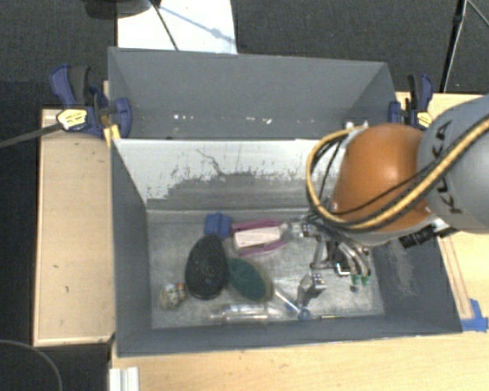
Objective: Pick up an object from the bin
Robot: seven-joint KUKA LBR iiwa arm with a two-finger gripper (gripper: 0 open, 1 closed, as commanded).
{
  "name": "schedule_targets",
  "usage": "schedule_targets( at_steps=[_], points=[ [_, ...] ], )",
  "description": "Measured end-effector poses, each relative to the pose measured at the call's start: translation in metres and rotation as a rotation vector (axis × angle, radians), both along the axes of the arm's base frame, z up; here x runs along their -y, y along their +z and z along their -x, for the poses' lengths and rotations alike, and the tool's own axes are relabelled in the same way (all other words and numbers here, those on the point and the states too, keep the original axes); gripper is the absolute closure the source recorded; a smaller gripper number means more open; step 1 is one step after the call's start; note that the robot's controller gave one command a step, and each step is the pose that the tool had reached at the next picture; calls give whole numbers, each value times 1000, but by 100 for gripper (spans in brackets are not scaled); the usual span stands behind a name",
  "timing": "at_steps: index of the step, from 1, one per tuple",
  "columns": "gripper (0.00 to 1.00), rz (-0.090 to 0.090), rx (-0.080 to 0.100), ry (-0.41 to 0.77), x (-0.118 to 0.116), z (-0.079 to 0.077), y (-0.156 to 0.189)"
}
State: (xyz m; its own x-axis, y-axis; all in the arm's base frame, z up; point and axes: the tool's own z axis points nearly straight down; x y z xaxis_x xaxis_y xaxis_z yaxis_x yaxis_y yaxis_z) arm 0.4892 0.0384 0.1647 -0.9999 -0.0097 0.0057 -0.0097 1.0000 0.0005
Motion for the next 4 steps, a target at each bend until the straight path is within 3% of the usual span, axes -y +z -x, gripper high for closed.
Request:
schedule_targets(
  at_steps=[1, 2, 3, 4],
  points=[
    [0, 2, 1, 248, -45, -44, -88],
    [0, -3, 5, 42, -100, -15, -80],
    [0, -4, 9, -140, -177, -15, -80],
    [100, 0, 8, -142, -174, -16, -81]
  ],
)
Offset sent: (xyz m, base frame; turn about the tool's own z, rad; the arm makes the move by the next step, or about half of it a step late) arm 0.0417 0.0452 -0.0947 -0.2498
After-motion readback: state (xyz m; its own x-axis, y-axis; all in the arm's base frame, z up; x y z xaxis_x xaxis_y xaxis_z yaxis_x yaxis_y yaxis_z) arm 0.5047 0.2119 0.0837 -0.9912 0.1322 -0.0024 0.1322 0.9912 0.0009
